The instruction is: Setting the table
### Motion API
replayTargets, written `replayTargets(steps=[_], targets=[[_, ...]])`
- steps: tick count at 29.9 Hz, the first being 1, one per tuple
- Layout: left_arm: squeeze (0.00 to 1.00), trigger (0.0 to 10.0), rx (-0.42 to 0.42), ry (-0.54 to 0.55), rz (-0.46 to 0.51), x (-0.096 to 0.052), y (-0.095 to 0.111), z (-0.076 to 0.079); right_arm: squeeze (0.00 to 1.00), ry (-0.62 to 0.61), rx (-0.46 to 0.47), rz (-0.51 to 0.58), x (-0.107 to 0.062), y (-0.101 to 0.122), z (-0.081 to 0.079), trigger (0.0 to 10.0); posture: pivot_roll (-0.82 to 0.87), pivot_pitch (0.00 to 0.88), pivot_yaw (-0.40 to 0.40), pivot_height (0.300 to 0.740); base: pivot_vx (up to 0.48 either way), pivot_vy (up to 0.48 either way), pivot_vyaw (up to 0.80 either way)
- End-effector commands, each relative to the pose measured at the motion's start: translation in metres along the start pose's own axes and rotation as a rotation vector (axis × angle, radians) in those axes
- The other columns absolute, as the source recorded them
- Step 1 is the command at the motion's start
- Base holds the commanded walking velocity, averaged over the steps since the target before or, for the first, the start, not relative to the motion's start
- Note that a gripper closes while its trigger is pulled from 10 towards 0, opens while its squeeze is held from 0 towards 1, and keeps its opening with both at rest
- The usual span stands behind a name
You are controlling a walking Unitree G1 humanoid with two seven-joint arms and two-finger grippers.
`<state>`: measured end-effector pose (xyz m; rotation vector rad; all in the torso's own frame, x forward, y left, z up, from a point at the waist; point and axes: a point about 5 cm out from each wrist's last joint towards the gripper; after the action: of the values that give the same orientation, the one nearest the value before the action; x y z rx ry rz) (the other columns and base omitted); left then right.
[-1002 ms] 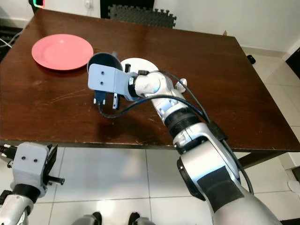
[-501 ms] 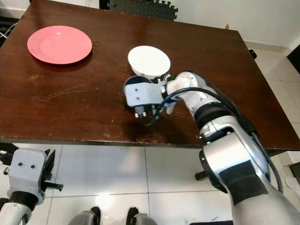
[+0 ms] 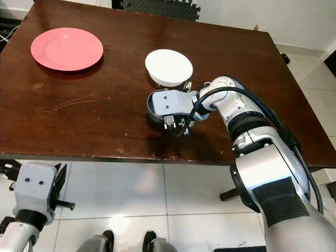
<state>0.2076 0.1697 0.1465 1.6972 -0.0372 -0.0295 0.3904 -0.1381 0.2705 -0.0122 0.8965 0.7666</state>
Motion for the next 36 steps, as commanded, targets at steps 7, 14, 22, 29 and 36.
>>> replayTargets(steps=[7, 14, 22, 29, 36], targets=[[0.00, 10.0, -0.037, -0.350, 0.022, -0.007, 0.021, 0.031, 0.00, -0.001, 0.010, 0.014, -0.001, 0.000, 0.001, 10.0, 0.20, 0.209, -0.063, 0.740, 0.000, 0.000, 0.00], [0.00, 10.0, -0.016, -0.434, 0.008, -0.016, 0.024, 0.032, 0.00, 0.001, 0.008, 0.014, -0.001, 0.001, 0.001, 10.0, 0.20, 0.204, -0.060, 0.740, 0.000, 0.000, 0.00], [0.00, 10.0, 0.000, -0.406, -0.004, -0.015, 0.021, 0.027, 1.00, -0.023, 0.005, 0.016, -0.003, 0.002, 0.004, 10.0, 0.20, 0.200, -0.065, 0.740, 0.000, 0.000, 0.00], [0.00, 10.0, -0.013, -0.416, -0.023, -0.016, 0.020, 0.030, 0.00, -0.121, -0.001, 0.042, -0.018, 0.007, 0.019, 10.0, 0.19, 0.201, -0.065, 0.740, 0.000, 0.000, 0.00], [0.00, 10.0, -0.017, -0.418, -0.028, -0.017, 0.018, 0.031, 0.00, -0.201, 0.006, 0.192, -0.042, 0.022, 0.037, 10.0, 0.19, 0.204, -0.063, 0.740, 0.000, 0.000, 0.00]])
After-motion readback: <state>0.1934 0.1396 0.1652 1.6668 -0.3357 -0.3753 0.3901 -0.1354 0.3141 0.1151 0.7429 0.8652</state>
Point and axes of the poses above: a point about 5 cm out from each wrist's last joint towards the gripper, its own x axis pointing out of the wrist towards the gripper, its own y axis along the axis of the wrist's last joint, z = x × y, and after that the axes turned 9 degrees about -x, right-handed
